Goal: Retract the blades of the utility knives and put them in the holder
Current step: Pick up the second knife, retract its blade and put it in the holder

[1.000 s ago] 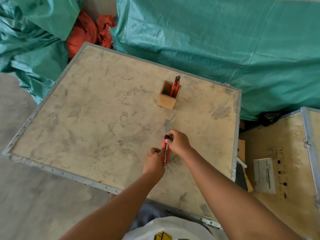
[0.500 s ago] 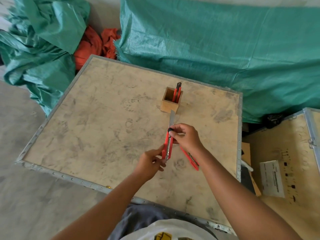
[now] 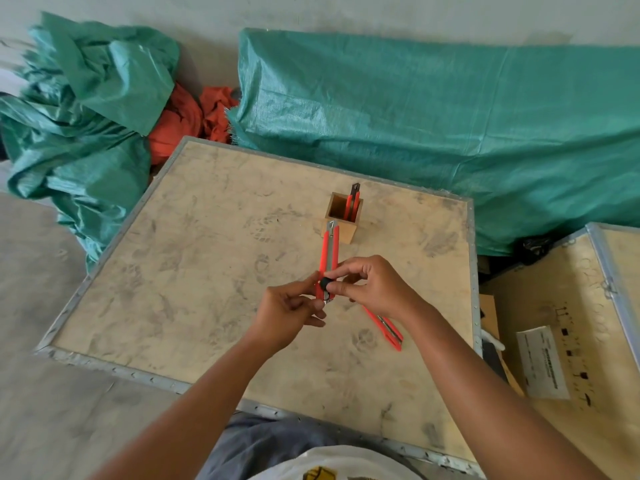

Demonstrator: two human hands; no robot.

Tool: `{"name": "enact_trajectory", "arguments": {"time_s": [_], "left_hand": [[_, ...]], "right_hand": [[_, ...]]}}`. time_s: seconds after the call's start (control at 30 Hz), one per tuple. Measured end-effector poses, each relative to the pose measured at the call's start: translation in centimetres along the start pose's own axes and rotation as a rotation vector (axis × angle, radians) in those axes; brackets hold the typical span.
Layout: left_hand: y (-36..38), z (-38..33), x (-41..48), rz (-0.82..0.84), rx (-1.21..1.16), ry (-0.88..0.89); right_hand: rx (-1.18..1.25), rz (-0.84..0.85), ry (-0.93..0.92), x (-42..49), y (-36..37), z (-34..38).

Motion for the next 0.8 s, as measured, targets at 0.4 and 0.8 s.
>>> {"name": "enact_trajectory", "arguments": {"time_s": [0.4,0.8], "left_hand": [[-1.2,-1.5,-0.4,0.022,0.0,0.023],[0.1,-1.8,0.2,0.055,0.011,0.015]], "right_hand": [[-0.053,-0.056,-0.111,-0.9,0.4,2.8],[-0.054,-0.147,-0.116,-1.3,-0.8,1.9]]}}
Point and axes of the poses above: each hand's wrist, its own x-axis towards the middle knuckle, its own y-axis out of the palm, z = x × y, the point moved 8 cm from there along x, towards the middle knuckle
